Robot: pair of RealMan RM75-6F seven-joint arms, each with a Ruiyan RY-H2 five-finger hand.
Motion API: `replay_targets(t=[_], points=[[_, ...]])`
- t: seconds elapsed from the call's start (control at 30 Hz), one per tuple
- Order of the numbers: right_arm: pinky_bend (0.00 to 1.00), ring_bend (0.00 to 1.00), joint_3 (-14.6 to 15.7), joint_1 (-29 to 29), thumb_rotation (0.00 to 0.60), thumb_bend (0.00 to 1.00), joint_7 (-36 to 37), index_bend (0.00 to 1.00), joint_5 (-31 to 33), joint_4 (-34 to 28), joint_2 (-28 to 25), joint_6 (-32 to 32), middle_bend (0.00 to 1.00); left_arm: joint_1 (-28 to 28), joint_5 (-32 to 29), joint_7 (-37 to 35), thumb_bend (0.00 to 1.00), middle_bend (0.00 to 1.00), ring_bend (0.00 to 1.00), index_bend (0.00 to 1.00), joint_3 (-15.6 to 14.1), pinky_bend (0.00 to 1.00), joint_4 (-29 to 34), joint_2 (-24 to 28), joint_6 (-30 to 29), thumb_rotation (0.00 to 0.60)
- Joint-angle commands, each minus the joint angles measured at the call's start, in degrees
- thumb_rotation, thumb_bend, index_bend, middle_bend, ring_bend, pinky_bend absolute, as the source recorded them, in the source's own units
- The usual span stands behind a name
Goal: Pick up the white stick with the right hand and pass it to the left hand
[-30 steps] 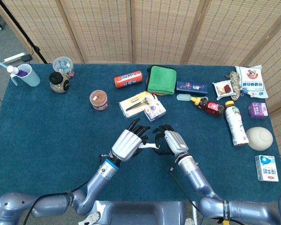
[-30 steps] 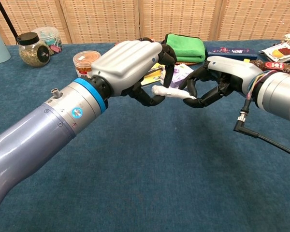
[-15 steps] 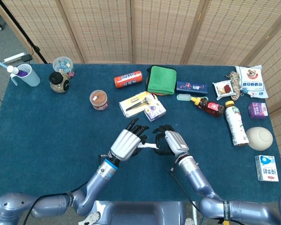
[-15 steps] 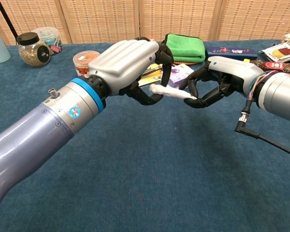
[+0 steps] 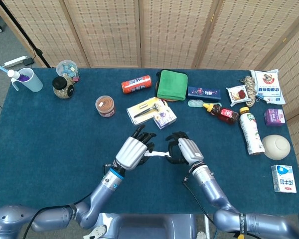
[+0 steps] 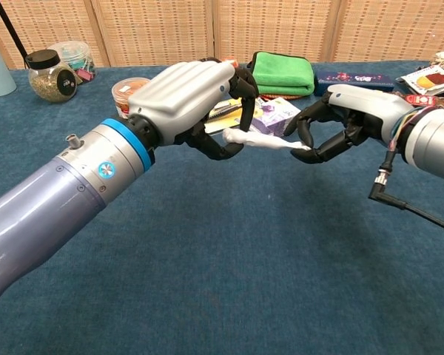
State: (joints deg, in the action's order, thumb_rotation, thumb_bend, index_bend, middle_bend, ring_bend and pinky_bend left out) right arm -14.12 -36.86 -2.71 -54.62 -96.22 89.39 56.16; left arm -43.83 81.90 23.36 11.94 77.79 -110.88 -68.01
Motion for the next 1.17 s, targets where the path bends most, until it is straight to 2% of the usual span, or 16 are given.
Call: replay_targets(t=[0.03,0.7,1.17], points=[[0.0,0.13,0.1,0.2,0.6,0.39,-0.17,0.72,0.01,0.08,-0.56,0.08,0.28,0.35,0.16,-0.45,0.36,0.27,0.27,0.78,-0.11,0.08,0.53,0.85,-0.3,0.6],[0.0,0.13,0.86,2.82,0.6,0.39,-0.24,0.72,-0.51,-1.04,-7.01,1.21,0.28,3.59,0.4,-2.67,0.36,0.27,0.27,0.78,0.46,0.08,6.49,11.22,-3.16,0.6],[0.0,0.13,0.81,3.69,0.6,0.39,0.22,0.71,-1.15,-1.79,-8.57,1.92,0.28,3.64,-0.02,-2.05,0.37,0.27,0.27,0.78,0.93,0.08,8.42,12.42,-3.53,0.6]])
